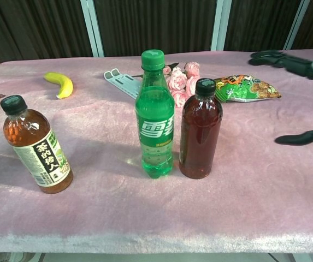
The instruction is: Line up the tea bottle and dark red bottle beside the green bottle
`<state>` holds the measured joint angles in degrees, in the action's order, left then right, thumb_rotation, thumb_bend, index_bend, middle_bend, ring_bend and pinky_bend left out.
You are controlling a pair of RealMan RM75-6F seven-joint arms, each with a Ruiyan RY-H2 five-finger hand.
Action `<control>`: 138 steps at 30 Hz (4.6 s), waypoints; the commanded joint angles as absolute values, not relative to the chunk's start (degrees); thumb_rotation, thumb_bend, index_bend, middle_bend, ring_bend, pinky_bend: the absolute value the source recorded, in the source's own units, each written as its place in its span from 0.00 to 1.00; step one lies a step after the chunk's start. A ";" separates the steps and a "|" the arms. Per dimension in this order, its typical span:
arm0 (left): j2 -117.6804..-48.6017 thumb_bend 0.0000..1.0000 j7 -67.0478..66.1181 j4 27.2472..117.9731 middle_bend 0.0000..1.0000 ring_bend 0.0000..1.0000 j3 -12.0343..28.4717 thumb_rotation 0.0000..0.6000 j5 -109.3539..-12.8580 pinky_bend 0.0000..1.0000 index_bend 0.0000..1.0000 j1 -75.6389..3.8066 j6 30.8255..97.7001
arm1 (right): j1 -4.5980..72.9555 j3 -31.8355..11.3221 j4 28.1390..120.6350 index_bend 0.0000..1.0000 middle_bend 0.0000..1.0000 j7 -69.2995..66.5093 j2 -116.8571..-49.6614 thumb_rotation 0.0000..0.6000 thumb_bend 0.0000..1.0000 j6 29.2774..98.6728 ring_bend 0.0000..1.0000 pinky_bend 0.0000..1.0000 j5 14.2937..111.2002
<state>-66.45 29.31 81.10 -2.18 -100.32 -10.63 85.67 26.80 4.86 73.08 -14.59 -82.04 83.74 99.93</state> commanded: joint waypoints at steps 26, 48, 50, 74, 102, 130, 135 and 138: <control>-94.54 0.31 60.85 60.81 0.00 0.00 -5.01 1.00 -98.97 0.11 0.00 -21.72 77.65 | 10.11 9.91 80.34 0.00 0.00 -1.41 -68.76 1.00 0.22 95.39 0.00 0.10 105.99; -95.78 0.36 57.34 63.63 0.68 0.45 -2.74 1.00 -93.42 0.39 0.61 -23.25 73.96 | 9.37 9.20 81.80 0.00 0.00 -2.35 -67.00 1.00 0.22 92.40 0.00 0.10 107.20; -95.95 0.39 57.52 64.05 0.70 0.47 -2.30 1.00 -93.06 0.42 0.64 -23.32 74.17 | 9.35 9.12 81.85 0.00 0.00 -2.34 -66.96 1.00 0.22 92.08 0.00 0.10 107.24; -100.92 0.38 47.69 69.56 0.62 0.40 3.20 1.00 -90.15 0.36 0.61 -31.28 66.80 | 9.12 8.34 82.40 0.00 0.00 -2.74 -66.55 1.00 0.22 90.17 0.00 0.10 107.18; -102.85 0.36 46.76 69.21 0.35 0.22 2.83 1.00 -88.56 0.19 0.40 -32.70 65.03 | 8.94 8.08 82.64 0.00 0.00 -2.58 -66.38 1.00 0.22 88.63 0.00 0.10 107.51; -96.26 0.30 46.47 69.40 0.00 0.00 -0.37 1.00 -93.13 0.00 0.00 -28.06 76.12 | 8.45 7.96 82.93 0.00 0.00 -1.83 -66.39 1.00 0.22 88.78 0.00 0.10 108.02; -89.03 0.30 43.89 68.11 0.00 0.00 -2.10 1.00 -94.93 0.00 0.00 -24.32 82.59 | 8.14 7.93 83.42 0.00 0.00 -1.50 -66.03 1.00 0.22 88.82 0.00 0.10 107.63; -80.53 0.30 36.67 67.84 0.00 0.00 -2.26 1.00 -93.71 0.00 0.00 -20.25 87.56 | 7.62 7.39 84.11 0.00 0.00 -0.70 -65.65 1.00 0.22 88.70 0.00 0.10 106.01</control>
